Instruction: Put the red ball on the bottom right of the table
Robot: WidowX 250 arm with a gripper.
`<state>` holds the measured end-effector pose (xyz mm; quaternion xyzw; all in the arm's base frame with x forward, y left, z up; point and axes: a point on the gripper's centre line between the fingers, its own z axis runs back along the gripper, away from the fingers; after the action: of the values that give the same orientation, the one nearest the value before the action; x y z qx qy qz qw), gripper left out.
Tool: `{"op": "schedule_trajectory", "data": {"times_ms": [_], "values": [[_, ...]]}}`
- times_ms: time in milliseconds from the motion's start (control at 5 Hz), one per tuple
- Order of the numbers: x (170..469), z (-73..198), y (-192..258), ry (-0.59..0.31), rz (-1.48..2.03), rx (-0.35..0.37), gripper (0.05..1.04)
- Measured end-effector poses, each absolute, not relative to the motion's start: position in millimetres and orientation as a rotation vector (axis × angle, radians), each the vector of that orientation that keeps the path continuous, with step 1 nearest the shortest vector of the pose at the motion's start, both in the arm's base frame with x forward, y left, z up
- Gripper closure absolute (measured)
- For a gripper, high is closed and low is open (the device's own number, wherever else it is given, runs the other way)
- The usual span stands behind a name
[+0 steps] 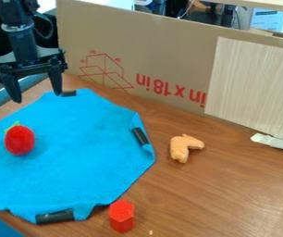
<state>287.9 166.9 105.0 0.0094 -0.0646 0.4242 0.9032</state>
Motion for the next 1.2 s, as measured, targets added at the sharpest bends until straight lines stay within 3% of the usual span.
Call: {"op": "schedule_trajectory", "data": {"times_ms": [400,1200], "values": [[284.2,88.6,165.5,-0.098,0.867,0.021,0.085],[274.8,79.1,191.7,-0.173,0.894,0.032,0.085]]}}
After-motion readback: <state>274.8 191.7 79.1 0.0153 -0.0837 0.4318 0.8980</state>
